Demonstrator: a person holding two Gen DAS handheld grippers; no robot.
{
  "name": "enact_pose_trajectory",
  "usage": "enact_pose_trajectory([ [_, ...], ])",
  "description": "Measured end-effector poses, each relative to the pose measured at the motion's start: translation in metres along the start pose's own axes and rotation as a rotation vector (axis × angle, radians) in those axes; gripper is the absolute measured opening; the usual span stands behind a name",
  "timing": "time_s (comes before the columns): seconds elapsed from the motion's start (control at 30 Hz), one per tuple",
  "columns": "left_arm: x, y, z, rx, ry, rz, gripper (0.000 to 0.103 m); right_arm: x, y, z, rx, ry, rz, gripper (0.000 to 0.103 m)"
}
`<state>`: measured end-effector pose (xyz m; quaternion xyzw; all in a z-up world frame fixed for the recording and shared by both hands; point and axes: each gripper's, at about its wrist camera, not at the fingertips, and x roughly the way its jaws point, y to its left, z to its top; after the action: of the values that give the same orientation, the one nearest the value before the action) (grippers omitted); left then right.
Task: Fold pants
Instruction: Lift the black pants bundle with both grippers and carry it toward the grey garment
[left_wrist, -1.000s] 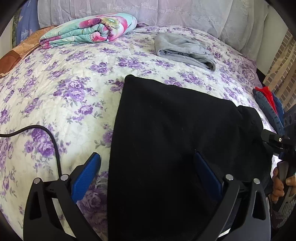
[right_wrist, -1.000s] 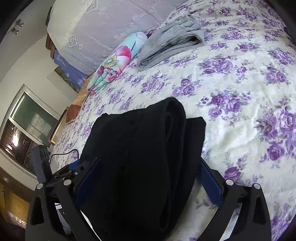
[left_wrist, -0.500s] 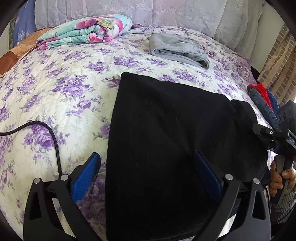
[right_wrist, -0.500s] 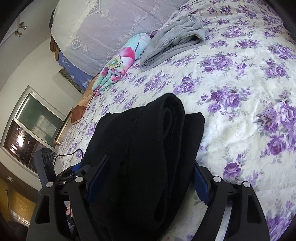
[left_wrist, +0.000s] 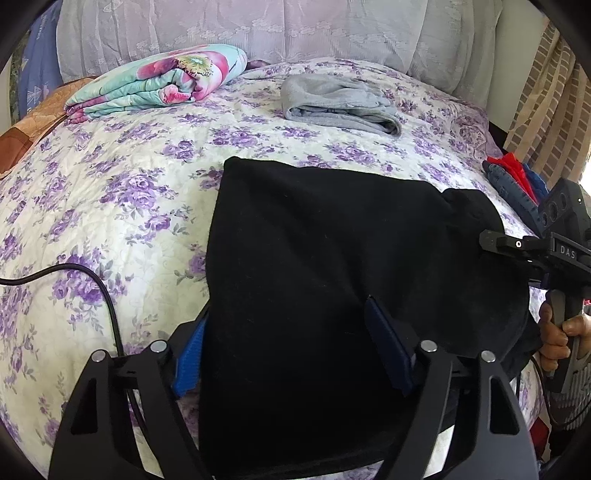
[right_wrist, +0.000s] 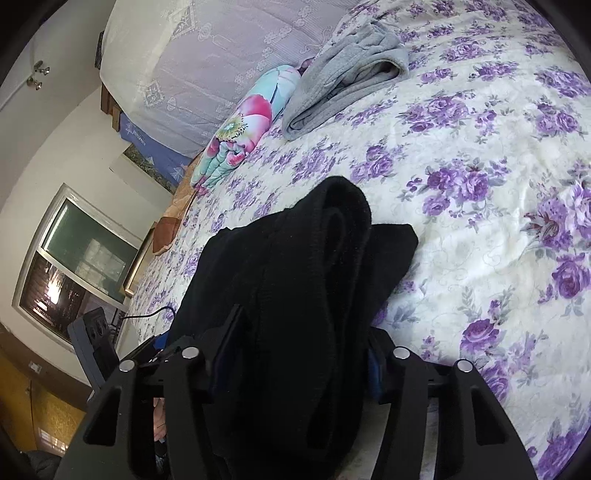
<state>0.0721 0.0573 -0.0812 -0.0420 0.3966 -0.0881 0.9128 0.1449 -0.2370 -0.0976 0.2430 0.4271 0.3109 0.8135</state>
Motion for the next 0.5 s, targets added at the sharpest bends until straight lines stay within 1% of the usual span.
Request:
enact_pose_trajectory([
  [0.17,-0.003,-0.005,0.000,0.027,-0.012,0.004,0.066,-0.001,0.000,-0.002,-0.011,-0.008,0.004,0.045],
  [0.27,-0.005,-0.007,0.001,0.032,-0.019,0.010,0.059,-0.001,0.000,-0.003,-0.015,-0.013,0.006,0.042],
  [0.37,-0.009,-0.009,0.002,0.042,-0.033,0.025,0.048,-0.002,0.002,-0.005,-0.024,-0.019,0.001,0.040],
  [0.43,-0.011,-0.009,0.005,0.042,-0.040,0.035,0.036,-0.003,0.004,-0.005,-0.031,-0.025,-0.006,0.039],
  [0.47,-0.013,-0.007,0.007,0.039,-0.044,0.040,0.032,-0.004,0.005,-0.005,-0.037,-0.030,-0.010,0.038],
  [0.5,-0.015,-0.005,0.009,0.032,-0.048,0.039,0.025,-0.006,0.007,-0.005,-0.046,-0.036,-0.014,0.037],
])
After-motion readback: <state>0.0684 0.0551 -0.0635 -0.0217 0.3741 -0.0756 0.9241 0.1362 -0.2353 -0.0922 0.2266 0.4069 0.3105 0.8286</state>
